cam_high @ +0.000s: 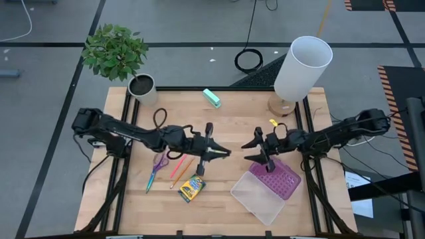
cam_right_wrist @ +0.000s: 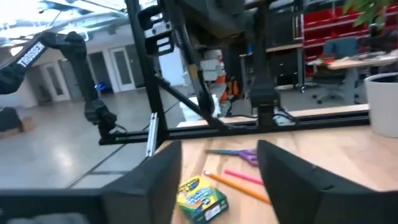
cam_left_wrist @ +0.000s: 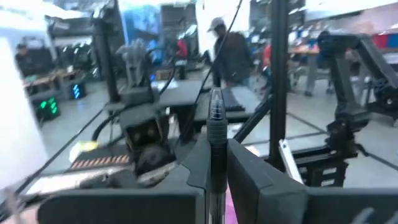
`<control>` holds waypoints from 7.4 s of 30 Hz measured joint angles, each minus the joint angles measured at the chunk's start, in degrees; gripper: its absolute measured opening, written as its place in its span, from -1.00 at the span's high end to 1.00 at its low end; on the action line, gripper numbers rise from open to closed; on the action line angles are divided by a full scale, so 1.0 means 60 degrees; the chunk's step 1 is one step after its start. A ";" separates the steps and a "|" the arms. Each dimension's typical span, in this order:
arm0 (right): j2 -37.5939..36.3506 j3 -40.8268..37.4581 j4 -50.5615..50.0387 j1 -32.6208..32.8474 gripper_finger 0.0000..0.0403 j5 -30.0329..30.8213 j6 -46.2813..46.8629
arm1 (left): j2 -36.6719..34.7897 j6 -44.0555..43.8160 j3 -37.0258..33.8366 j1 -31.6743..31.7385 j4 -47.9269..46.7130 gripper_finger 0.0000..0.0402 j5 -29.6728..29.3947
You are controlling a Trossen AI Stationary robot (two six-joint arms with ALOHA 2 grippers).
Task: Pack school essentials
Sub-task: Put the black pen into the violet supply box, then put the pink pencil into the violet supply box
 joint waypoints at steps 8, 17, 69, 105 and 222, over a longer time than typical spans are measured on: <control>0.1377 0.1024 0.0025 0.0382 -0.38 -0.0169 -0.0728 | 0.0940 -0.0016 0.0000 0.0200 0.1827 0.82 0.1197; 0.2256 0.1836 0.0028 0.0422 -0.30 -0.0211 -0.1134 | 0.1182 0.0006 0.0000 0.0189 0.2273 0.82 0.1720; 0.2631 0.1871 -0.1257 0.0644 0.84 -0.0411 0.1728 | -0.1666 -0.1599 0.0004 -0.0849 -0.4623 -0.11 -0.1789; 0.1633 0.5277 -1.4228 0.6546 0.84 0.3846 1.0019 | -0.2349 -0.3510 0.0000 -0.2284 -0.6513 -0.11 -0.4347; 0.1706 0.5269 -1.1912 0.4746 0.68 0.3570 0.2467 | 0.0982 -1.2851 0.0004 -0.2890 -1.4554 -0.11 -0.3539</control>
